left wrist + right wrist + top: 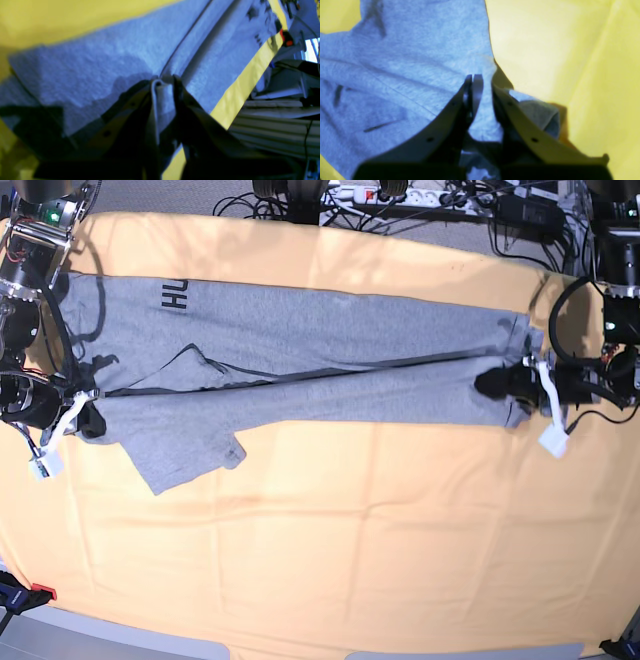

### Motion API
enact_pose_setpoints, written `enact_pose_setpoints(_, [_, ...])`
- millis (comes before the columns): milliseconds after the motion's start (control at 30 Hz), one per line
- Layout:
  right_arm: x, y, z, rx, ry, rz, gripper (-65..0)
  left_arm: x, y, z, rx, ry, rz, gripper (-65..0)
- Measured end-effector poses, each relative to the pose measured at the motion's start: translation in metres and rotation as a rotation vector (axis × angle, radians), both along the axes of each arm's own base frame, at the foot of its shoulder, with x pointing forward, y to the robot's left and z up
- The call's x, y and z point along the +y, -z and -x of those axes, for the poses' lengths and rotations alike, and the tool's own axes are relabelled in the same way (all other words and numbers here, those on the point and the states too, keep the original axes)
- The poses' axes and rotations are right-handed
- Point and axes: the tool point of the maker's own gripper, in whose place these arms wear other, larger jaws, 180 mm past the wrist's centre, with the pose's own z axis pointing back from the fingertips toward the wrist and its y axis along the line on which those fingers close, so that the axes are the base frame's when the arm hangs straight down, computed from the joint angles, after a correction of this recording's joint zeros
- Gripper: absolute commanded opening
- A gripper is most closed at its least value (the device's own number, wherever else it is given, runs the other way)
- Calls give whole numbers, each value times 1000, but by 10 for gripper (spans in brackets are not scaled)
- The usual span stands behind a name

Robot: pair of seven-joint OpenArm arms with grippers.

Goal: Layout the t-shirt on the table in an organized manner, then fold the t-shirt properly
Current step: 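Fold the held shirt edge over toward the collar with both grippers, then release and regrasp the folded edge near the right gripper, smoothing it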

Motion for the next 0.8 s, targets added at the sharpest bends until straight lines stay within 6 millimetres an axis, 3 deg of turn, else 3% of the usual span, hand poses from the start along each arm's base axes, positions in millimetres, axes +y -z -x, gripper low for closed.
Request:
enact_pose_setpoints(100, [0, 7, 7, 28, -1, 3, -650, 1, 6, 5, 19, 3, -10, -650])
enact_pose_setpoints(133, [0, 9, 9, 33, -2, 4, -589, 1, 5, 5, 18, 3, -10, -627])
enact_pose_setpoints(233, [-12, 12, 13, 62, 6, 64, -296, 2, 4, 3, 12, 2, -15, -329])
enact_pose_setpoints(300, [-26, 11, 16, 80, 16, 118, -208, 3, 5, 4, 16, 3, -20, -242])
enact_pose_setpoints(433, [-50, -14, 7, 67, 63, 158, -207, 4, 5, 4, 15, 3, -22, -243])
enact_pose_setpoints(600, [-27, -67, -29, -124, 47, -16, -208, 3, 3, 1, 3, -8, -12, -243])
enact_pose_setpoints(800, [-20, -67, -39, -179, 64, -32, -209, 3, 2, 1, 1, -8, -13, -243])
